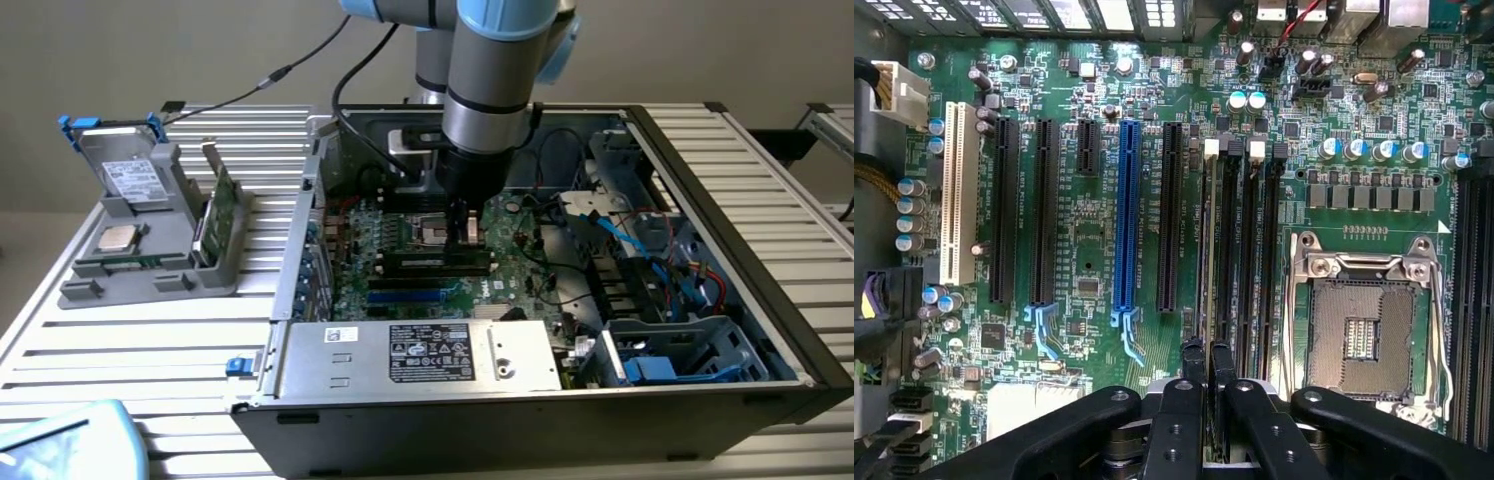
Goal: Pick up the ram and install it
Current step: 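Insert the ram into the slot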
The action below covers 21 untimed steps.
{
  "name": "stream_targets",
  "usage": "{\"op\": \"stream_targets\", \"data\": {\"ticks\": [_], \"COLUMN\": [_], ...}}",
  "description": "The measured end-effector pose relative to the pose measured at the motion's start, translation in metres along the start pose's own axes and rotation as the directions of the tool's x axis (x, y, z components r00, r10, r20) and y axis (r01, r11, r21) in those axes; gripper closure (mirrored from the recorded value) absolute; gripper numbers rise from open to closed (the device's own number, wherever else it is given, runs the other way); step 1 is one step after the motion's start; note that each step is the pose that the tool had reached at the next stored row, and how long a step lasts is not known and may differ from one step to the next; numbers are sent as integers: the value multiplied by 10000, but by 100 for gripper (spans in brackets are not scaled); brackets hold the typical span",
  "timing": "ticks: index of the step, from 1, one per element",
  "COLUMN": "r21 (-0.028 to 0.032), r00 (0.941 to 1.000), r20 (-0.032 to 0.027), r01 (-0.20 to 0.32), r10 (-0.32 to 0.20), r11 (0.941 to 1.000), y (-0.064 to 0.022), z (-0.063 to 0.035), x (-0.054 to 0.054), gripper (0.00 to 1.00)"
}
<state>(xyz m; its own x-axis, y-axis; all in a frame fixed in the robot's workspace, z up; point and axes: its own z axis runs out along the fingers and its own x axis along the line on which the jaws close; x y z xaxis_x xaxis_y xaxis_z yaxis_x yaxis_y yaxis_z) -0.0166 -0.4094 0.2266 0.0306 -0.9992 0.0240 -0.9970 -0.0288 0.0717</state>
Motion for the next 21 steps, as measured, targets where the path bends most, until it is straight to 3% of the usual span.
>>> {"op": "stream_targets", "data": {"ticks": [21], "r21": [0], "r00": [9999], "r20": [53], "r01": [-125], "r10": [125], "r11": [9999], "y": [-2], "z": [14], "x": [-4], "gripper": [86]}}
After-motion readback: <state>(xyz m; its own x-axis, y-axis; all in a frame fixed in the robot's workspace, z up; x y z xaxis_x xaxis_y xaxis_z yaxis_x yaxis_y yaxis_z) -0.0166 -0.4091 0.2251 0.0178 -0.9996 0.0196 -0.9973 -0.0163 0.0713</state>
